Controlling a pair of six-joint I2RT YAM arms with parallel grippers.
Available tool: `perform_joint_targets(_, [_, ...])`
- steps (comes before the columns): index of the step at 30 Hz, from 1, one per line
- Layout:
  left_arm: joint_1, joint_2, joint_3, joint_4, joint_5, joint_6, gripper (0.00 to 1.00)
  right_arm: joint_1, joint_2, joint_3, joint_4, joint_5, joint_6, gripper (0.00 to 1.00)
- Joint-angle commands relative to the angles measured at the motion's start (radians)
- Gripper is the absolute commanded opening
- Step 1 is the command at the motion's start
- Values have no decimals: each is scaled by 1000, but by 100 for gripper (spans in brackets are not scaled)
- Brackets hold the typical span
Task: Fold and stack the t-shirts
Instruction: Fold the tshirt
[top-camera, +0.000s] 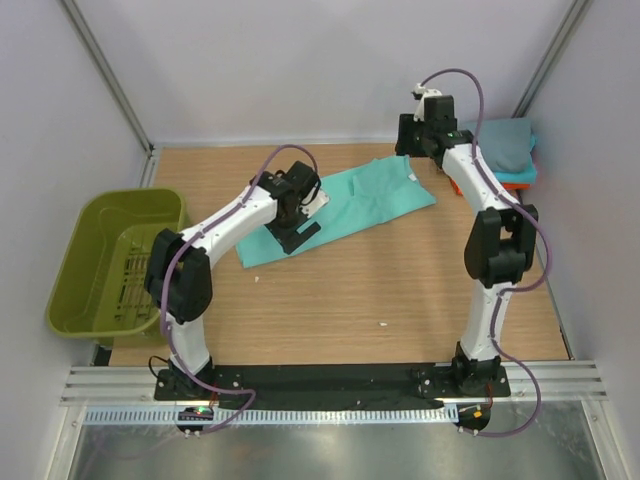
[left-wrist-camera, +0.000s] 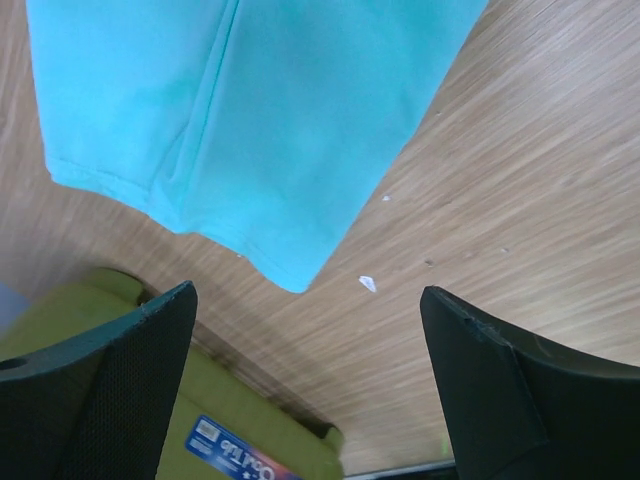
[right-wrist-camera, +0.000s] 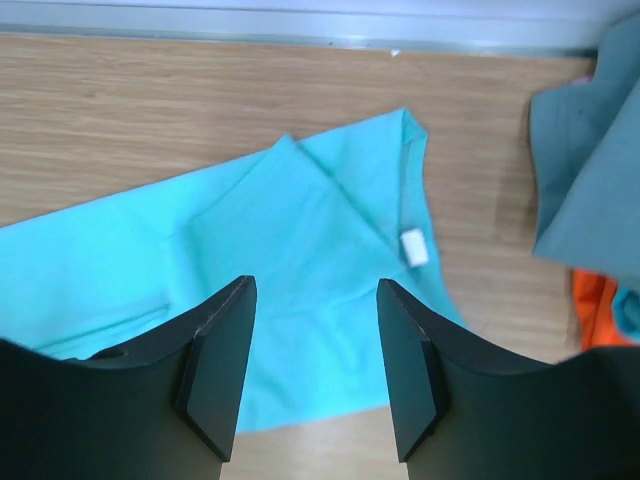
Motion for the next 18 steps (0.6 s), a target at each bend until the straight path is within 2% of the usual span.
perform_joint_targets(1, [10,-39,-57,38,-48,139,92,3,-155,-172,20,-93,160,58])
perform_joint_targets(4, [13,-53,-111,136,-114,193,90,5,-236,-321,54,-96,204,57])
perform_joint_targets(6, [27,-59,-139,168,-127,216,93,3,-264,-411,90,-102,208,57])
perform_joint_targets(8, [50,-61,-162,196,-116,219,100,3,-275,-457,100,-99,201,57])
perform_joint_targets(13, [115,-41,-170,230,-91,203,100,3,-293,-521,123,-76,161,56])
perform_joint_targets(18, [173,-36,-179,261,-102,252,100,0,-315,-565,121,-53,170,57])
